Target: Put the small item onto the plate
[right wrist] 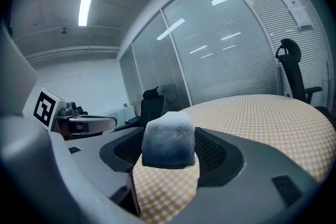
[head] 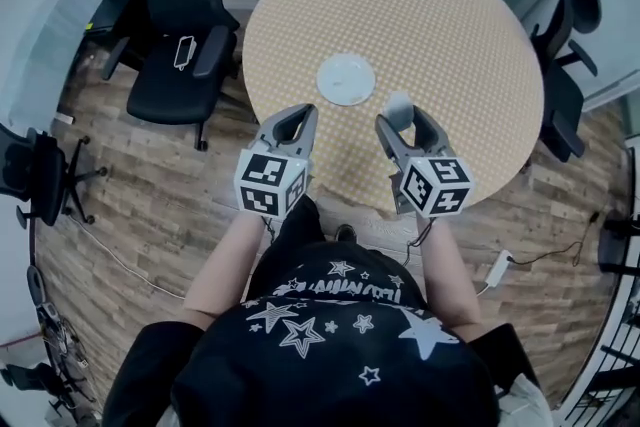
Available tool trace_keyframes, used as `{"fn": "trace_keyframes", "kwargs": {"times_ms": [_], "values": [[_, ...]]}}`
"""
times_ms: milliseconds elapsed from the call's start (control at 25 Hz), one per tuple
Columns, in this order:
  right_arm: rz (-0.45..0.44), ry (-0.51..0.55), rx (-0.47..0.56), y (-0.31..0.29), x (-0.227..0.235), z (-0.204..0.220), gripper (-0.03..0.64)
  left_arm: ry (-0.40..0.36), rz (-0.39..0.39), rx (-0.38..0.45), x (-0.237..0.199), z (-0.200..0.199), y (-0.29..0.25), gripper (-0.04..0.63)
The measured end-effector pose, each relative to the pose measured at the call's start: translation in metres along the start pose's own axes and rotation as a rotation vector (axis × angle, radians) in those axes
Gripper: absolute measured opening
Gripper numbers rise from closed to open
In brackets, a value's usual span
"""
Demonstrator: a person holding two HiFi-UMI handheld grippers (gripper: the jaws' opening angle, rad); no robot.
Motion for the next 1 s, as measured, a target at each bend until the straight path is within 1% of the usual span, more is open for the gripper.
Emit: {"fn": "trace_keyframes", "kwargs": {"times_ms": [280, 600, 800, 1000], "values": [[0.046, -0.009, -0.014, -0.052, 0.001, -0.013, 0.310, 0.001, 0.049, 0.000, -0.048, -0.014, -0.037, 0.009], [0.100, -0.023, -0.072, -0.115, 0.012, -0.009, 0.310, 0.015, 0.089, -0.039, -0.102, -0.010, -0.079, 0.009], [0.126, -0.024, -0.118, -0.139, 0.013, 0.001, 0.310, 0.020, 0.126, -0.069, -0.117, -0.006, -0.096, 0.009], [0.144, -0.031, -0.168, -0.159, 0.016, 0.012, 0.310, 0.026, 0.163, -0.117, -0.129, 0.009, -0.117, 0.009]]}}
Point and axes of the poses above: the fingertips, and each gripper's own axes: y backward along the fingers, x to its right, z out of its underside, the point moved 7 cm from there along y, backward along the fingers, and after that the axes turned 2 degrees about -x, right-handed, at the moved point
